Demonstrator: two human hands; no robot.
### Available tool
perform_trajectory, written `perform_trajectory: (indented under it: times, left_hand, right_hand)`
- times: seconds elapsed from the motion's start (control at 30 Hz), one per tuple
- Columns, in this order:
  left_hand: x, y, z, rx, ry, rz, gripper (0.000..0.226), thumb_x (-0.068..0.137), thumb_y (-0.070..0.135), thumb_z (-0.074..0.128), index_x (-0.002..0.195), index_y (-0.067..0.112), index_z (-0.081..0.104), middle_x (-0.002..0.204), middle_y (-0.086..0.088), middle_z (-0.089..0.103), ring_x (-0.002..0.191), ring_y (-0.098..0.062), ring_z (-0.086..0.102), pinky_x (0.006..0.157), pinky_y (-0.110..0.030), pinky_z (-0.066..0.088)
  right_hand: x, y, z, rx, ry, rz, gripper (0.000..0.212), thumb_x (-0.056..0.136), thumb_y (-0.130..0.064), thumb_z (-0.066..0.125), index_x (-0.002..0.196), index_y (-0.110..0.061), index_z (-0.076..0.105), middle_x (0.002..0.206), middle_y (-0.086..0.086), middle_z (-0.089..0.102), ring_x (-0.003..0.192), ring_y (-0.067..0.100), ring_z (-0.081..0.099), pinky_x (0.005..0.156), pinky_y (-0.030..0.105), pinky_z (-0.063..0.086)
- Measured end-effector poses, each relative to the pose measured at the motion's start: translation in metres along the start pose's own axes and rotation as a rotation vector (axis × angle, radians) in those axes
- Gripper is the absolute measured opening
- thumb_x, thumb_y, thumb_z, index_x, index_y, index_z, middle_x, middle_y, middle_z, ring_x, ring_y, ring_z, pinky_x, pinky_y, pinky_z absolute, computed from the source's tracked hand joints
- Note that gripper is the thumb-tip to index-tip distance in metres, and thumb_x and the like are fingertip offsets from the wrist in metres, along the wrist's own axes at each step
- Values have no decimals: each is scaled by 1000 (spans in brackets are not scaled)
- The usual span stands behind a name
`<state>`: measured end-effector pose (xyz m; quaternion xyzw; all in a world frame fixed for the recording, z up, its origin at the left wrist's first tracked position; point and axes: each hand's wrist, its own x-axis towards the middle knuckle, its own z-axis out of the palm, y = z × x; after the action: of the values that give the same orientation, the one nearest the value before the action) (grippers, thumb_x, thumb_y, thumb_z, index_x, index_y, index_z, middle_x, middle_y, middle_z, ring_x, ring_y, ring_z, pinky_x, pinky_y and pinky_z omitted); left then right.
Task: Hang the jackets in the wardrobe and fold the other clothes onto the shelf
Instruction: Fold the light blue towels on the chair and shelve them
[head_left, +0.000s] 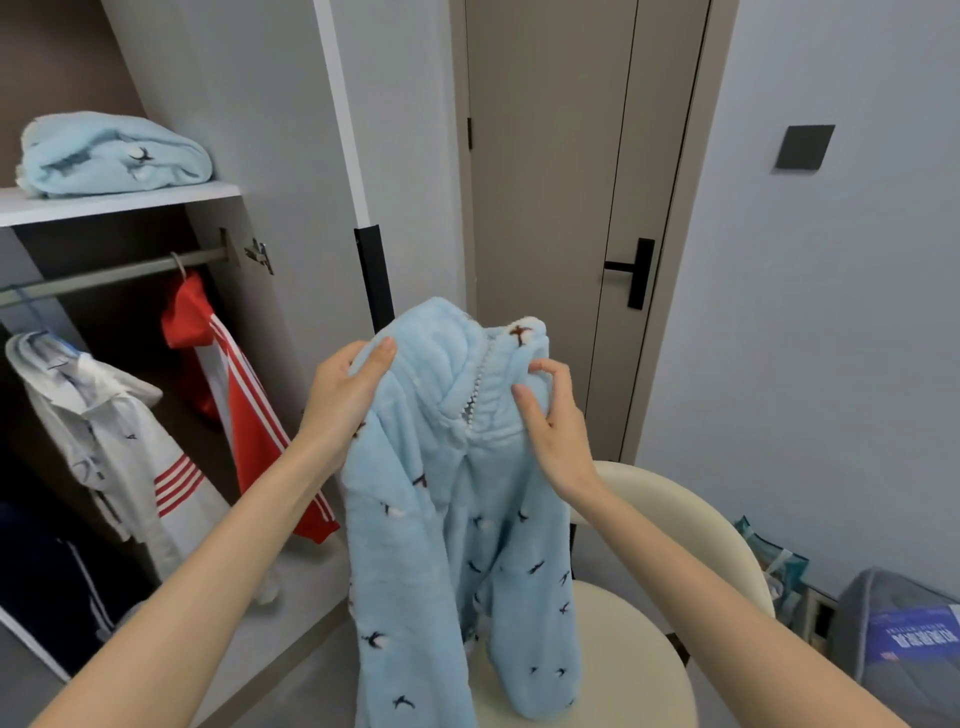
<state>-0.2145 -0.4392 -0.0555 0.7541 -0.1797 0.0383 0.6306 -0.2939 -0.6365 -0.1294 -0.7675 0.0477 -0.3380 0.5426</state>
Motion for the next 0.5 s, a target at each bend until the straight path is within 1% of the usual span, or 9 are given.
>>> perform_trajectory:
  times: [0.03, 0.07, 0.1, 0.17, 0.27, 0.33, 0.4, 0.47, 0.5]
  left_hand:
    - [-3, -5, -2, 71, -9, 42, 36, 96, 40, 54, 94, 5, 65, 91, -14, 65, 82, -25, 61, 75, -36, 50]
    - [-5, -10, -3, 142, -21, 98, 40, 96, 41, 53, 93, 2, 64, 89, -16, 63, 80, -26, 59, 75, -40, 47]
    - [-8, -15, -5, 209, -33, 158, 41, 95, 43, 53, 89, 4, 64, 84, -14, 63, 76, -22, 57, 72, -38, 45]
    - [-14, -24, -9, 364, -47, 249, 37, 92, 52, 53, 85, 18, 66, 76, 1, 64, 72, -12, 59, 67, -35, 44]
    - [-27, -34, -11, 532, -68, 331, 35, 88, 67, 49, 91, 37, 66, 77, 15, 68, 75, -5, 62, 66, -31, 48]
    - [-36, -37, -7, 523, -150, 346, 31, 83, 71, 49, 92, 45, 64, 79, 20, 67, 75, -2, 62, 65, -27, 48]
    - [-43, -39, 0, 443, -258, 327, 25, 81, 67, 52, 86, 47, 65, 83, 24, 67, 78, -1, 63, 67, -24, 48]
    - [-50, -41, 8, 356, -339, 316, 16, 80, 60, 57, 82, 46, 66, 85, 25, 68, 80, 2, 62, 70, -16, 45]
    - [-54, -43, 12, 315, -376, 316, 13, 80, 56, 58, 82, 46, 65, 84, 26, 68, 80, 4, 61, 70, -11, 43]
  right_hand:
    - [0, -3, -4, -57, 23, -38, 15, 99, -35, 50, 113, -30, 48, 56, -27, 49, 50, -1, 43, 53, 10, 33]
    - [-2, -6, -9, -103, 42, -70, 15, 99, -34, 51, 113, -29, 51, 62, -30, 51, 53, -3, 45, 54, 9, 33]
    - [-4, -9, -15, -143, 58, -99, 15, 98, -33, 53, 113, -29, 53, 71, -31, 55, 57, -5, 47, 57, 8, 34]
    - [-10, -15, -31, -195, 78, -138, 16, 96, -30, 57, 112, -27, 58, 89, -25, 60, 64, -4, 51, 62, 8, 35]
    - [-22, -25, -56, -215, 48, -106, 14, 93, -30, 63, 107, -28, 64, 97, -22, 63, 67, 5, 52, 65, 13, 40]
    - [-34, -31, -71, -240, 26, -59, 13, 91, -29, 66, 104, -31, 66, 98, -24, 65, 74, 4, 56, 68, 13, 42]
    - [-46, -36, -83, -269, 31, -3, 13, 89, -30, 67, 101, -32, 68, 98, -19, 68, 81, 8, 59, 71, 19, 46]
    - [-57, -40, -93, -307, 41, 42, 11, 87, -32, 68, 98, -33, 69, 92, -10, 69, 78, 16, 58, 71, 26, 47]
    - [-63, -41, -98, -321, 43, 57, 10, 87, -32, 69, 97, -34, 69, 86, -11, 69, 73, 16, 57, 67, 25, 46]
